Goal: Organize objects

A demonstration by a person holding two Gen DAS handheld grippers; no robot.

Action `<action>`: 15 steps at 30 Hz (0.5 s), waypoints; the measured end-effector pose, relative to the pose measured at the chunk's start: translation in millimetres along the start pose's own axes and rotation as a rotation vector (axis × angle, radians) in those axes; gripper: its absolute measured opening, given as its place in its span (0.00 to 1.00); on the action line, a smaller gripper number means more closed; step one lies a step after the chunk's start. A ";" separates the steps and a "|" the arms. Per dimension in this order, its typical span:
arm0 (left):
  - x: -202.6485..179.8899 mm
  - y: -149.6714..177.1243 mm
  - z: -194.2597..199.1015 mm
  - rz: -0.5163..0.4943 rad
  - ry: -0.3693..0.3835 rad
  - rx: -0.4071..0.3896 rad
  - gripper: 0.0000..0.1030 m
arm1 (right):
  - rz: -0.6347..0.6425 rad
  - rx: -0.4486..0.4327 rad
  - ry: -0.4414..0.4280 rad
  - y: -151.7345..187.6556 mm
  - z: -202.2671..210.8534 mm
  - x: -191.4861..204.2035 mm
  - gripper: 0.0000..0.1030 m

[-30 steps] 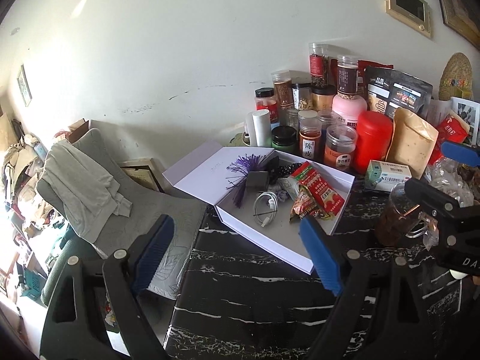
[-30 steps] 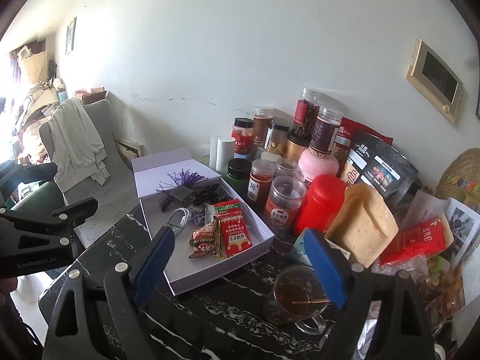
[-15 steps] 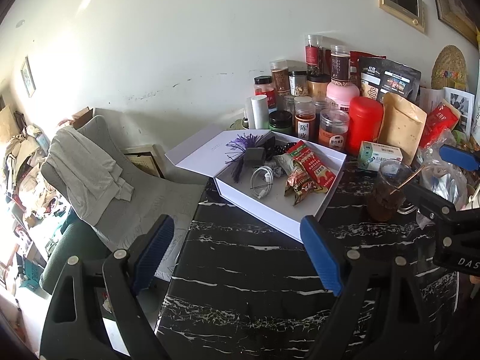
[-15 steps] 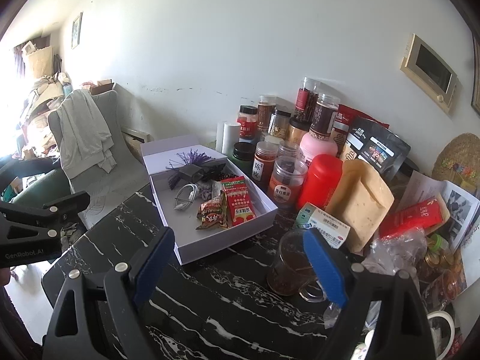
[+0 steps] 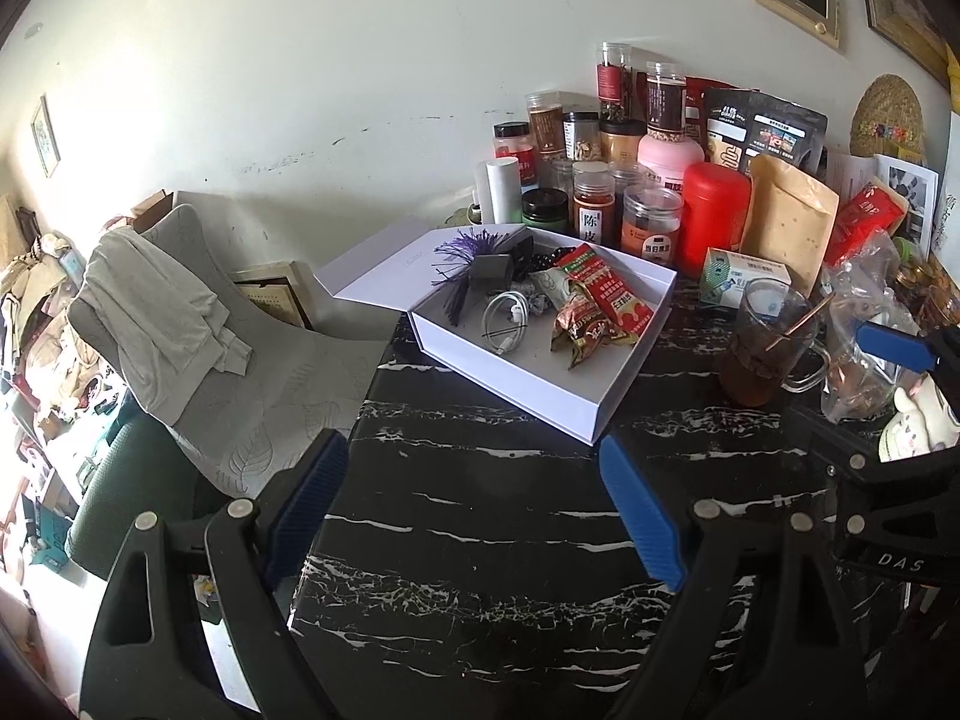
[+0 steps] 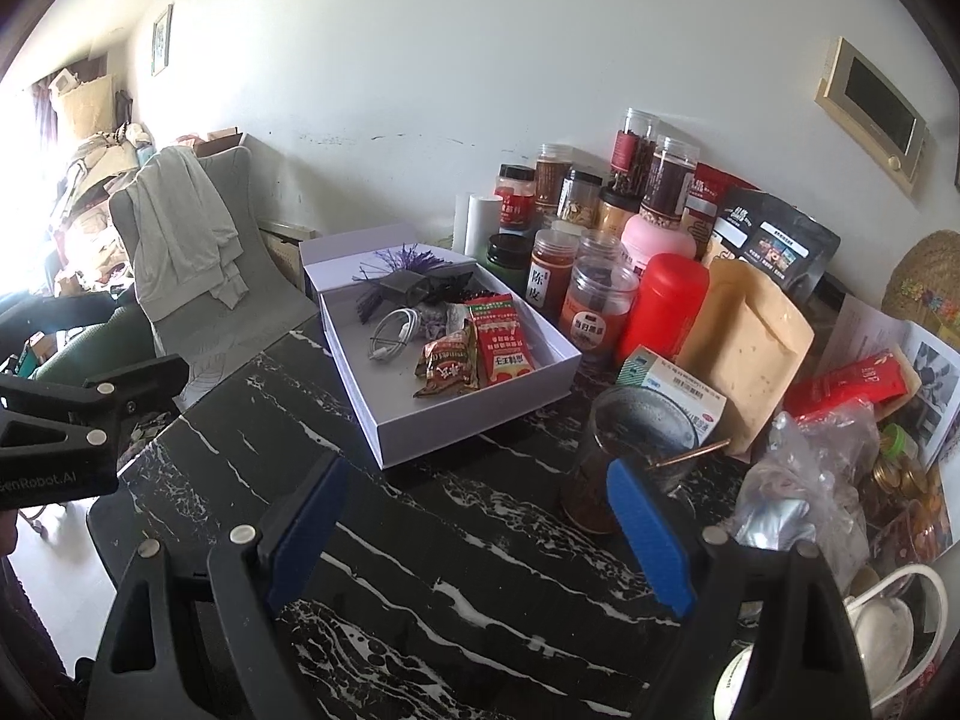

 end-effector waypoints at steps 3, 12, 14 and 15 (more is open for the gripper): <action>3.0 2.7 -0.5 0.009 -0.002 0.004 0.83 | -0.005 0.018 -0.009 7.0 -2.6 2.0 0.86; 2.2 8.2 -1.7 0.014 0.007 0.018 0.83 | 0.010 0.012 -0.012 5.9 1.4 6.8 0.86; 1.4 8.4 -1.5 0.017 0.014 0.018 0.83 | 0.016 0.009 -0.013 4.8 2.9 7.6 0.86; 1.3 8.9 -1.7 0.018 0.016 0.019 0.83 | 0.017 0.007 -0.014 4.3 3.7 7.9 0.86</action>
Point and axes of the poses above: each gripper's, at about its wrist camera, not at the fingertips, and z roughly against the way its jaws point, x to its left, y to its underside, the point moved 9 cm from there along -z, roughly the way its jaws point, and after that the axes turned 13 degrees about -x, right-handed, at the moved point
